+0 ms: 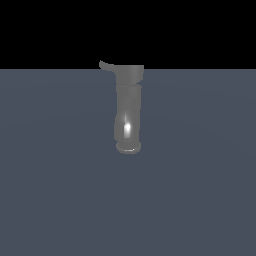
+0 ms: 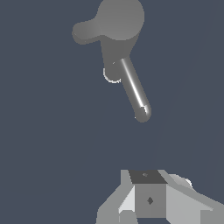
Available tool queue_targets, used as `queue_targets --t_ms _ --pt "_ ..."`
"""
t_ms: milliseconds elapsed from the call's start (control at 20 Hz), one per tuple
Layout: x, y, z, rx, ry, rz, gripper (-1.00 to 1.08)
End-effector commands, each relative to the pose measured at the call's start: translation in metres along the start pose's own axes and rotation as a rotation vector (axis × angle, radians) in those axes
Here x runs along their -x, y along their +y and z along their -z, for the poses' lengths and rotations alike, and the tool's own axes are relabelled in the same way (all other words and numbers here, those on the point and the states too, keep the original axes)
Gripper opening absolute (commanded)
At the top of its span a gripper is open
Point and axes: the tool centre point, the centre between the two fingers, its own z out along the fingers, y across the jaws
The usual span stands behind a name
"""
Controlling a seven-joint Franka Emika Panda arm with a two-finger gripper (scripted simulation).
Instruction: Turn on the faucet by rotating a designated handle.
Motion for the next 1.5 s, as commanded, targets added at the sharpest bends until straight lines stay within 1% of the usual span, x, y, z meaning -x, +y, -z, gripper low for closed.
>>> queue_targets --t_ms 0,750,1450 --pt "-0.007 -0.011 -0.007 -0.002 0.0 -0.057 -1.0" --pt "-0.062 -0.062 -0.044 -0.01 0.001 -0.39 -1.0" --pt "-0.128 -0.091 -0.079 -0.013 0.004 -0.702 -1.0"
